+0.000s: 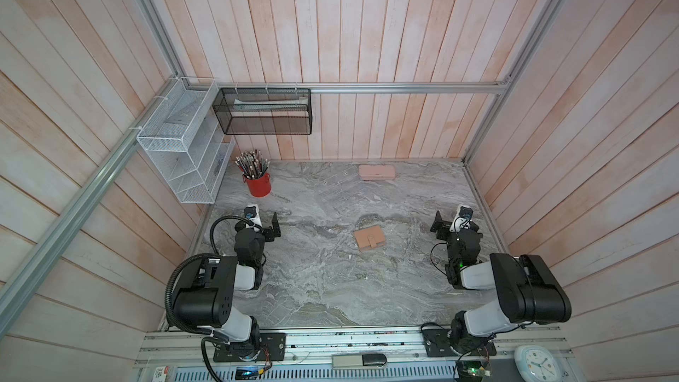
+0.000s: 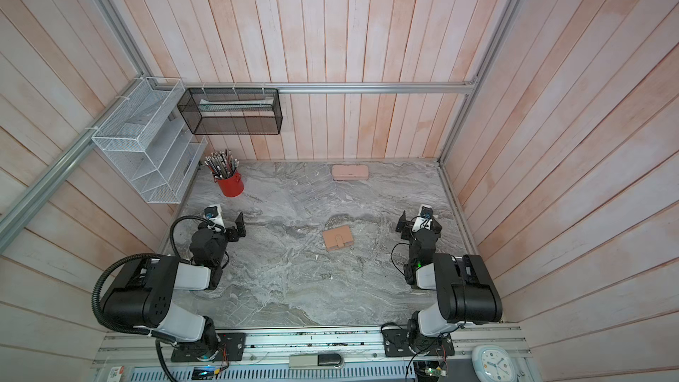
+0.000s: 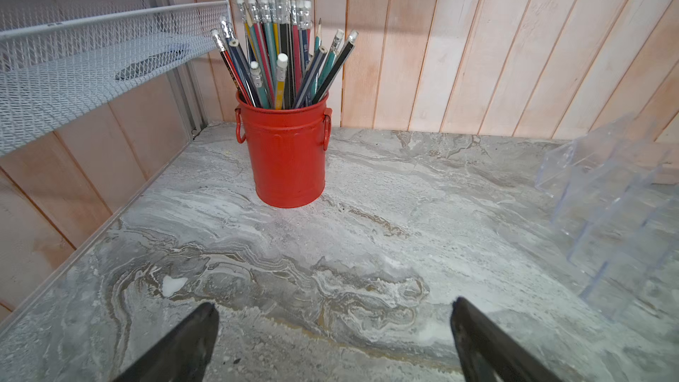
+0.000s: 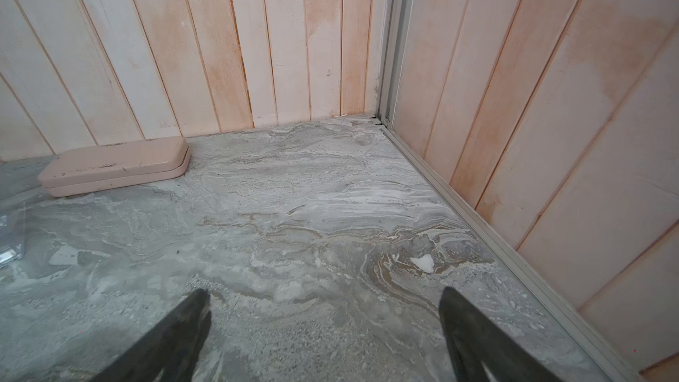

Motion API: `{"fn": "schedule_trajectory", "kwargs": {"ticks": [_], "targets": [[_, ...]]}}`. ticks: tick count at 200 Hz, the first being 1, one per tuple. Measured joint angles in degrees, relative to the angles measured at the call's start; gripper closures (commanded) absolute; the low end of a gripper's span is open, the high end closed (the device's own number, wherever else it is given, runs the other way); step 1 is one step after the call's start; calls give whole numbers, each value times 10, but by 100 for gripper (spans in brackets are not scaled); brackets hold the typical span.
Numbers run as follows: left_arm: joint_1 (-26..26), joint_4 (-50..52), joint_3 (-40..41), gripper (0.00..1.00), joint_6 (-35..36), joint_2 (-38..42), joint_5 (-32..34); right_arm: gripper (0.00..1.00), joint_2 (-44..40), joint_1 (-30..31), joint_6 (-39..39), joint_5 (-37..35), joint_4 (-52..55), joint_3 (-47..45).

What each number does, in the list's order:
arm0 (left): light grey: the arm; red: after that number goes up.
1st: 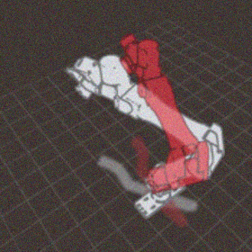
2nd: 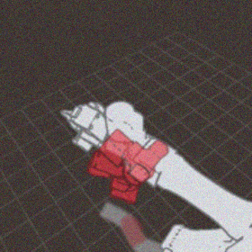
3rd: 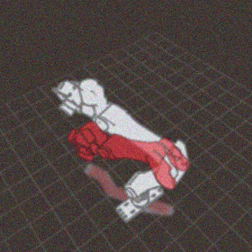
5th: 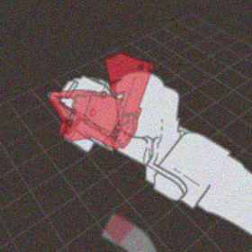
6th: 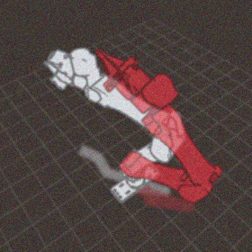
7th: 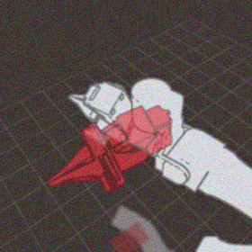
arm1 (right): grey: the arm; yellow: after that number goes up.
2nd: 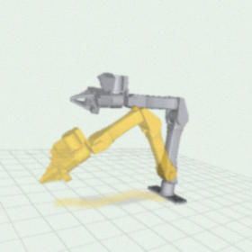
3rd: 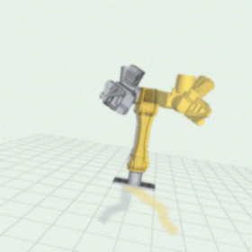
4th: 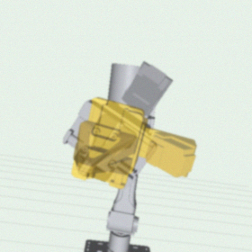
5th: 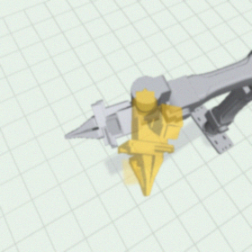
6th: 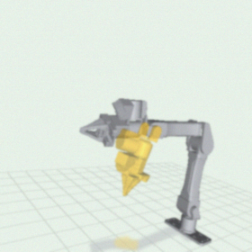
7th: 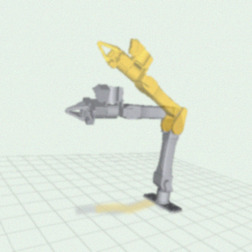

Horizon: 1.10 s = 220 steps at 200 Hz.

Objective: Take the credit cards out of the card holder
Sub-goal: Pick up the card holder at the center of the table.

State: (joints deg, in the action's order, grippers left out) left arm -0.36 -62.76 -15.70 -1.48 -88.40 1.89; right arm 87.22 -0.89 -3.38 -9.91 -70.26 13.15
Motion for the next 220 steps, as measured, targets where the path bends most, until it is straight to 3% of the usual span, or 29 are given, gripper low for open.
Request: {"fn": "schedule_trajectory", "kwargs": {"ticks": [178, 220], "targets": [[0, 1, 0, 0, 0, 0, 0, 2, 0, 0, 0, 0, 0, 0], [0, 71, -34, 0, -1, 26, 8, 2, -33, 3, 4, 1, 51, 14]]}}
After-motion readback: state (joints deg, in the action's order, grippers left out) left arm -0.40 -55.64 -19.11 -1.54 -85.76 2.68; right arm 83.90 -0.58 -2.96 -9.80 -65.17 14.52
